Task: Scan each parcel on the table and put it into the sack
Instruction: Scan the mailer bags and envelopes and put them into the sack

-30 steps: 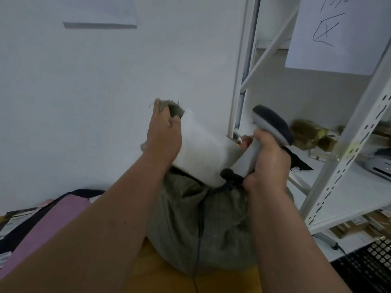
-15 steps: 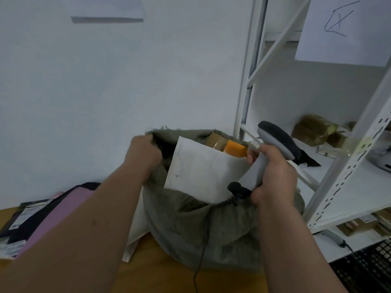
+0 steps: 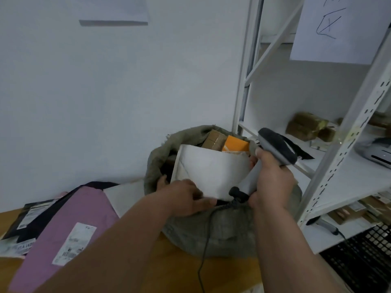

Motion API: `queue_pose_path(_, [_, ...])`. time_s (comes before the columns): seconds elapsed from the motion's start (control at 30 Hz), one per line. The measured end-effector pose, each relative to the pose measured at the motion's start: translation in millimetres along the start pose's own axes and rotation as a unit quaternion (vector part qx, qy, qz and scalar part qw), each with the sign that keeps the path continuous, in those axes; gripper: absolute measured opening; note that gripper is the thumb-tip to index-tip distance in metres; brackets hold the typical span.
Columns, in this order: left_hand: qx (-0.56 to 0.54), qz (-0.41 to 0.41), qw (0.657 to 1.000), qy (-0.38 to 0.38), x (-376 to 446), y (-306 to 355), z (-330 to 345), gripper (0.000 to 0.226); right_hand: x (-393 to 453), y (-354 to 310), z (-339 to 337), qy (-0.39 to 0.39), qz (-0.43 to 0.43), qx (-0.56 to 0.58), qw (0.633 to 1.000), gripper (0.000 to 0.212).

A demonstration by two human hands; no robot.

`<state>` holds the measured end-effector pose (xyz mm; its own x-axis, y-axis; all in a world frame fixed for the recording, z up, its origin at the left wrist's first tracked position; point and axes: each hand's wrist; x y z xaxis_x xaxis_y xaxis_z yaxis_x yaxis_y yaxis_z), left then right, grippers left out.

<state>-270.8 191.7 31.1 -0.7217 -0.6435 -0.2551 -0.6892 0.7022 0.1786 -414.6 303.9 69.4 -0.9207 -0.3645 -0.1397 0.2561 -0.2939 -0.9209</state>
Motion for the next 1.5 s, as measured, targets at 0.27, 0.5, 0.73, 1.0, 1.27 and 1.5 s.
queue_pose_path(0.27, [0.136, 0.03, 0.99, -0.038, -45.8, -28.5, 22.8, 0.053, -48.6, 27.5, -4.6, 0.034, -0.003, -0.045, 0.998, 0.022])
queue_pose_path(0.5, [0.108, 0.05, 0.993, -0.027, -88.2, -40.7, 16.4, 0.017, -102.6, 46.5, 4.9, -0.004, -0.013, -0.058, 0.998, 0.015])
queue_pose_path(0.73, [0.032, -0.045, 0.982, 0.179, -119.5, -88.3, 24.5, 0.051, -147.8, 70.7, 31.9, -0.115, 0.001, -0.094, 0.989, 0.011])
queue_pose_path(1.0, [-0.164, -0.19, 0.94, 0.23, -131.5, -159.5, 33.1, 0.053, -178.5, 95.8, 83.2, -0.241, 0.019, -0.138, 0.96, 0.007])
queue_pose_path(1.27, [-0.197, -0.347, 0.898, 0.187, -146.6, -226.1, 65.5, 0.052, -184.3, 148.7, 137.3, -0.359, 0.08, -0.172, 0.914, 0.01])
queue_pose_path(1.5, [-0.232, -0.418, 0.867, 0.139, -163.2, -265.0, 108.9, 0.051, -185.6, 210.0, 167.1, -0.394, 0.083, -0.264, 0.877, 0.012])
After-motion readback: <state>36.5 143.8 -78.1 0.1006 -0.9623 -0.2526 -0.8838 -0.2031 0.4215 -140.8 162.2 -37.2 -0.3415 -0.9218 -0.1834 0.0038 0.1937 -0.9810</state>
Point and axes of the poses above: each hand's wrist, its own x-axis towards the middle knuckle, its own z-axis out of the palm, y = z × x, and after that the axes turned 2 degrees about -x, right-handed
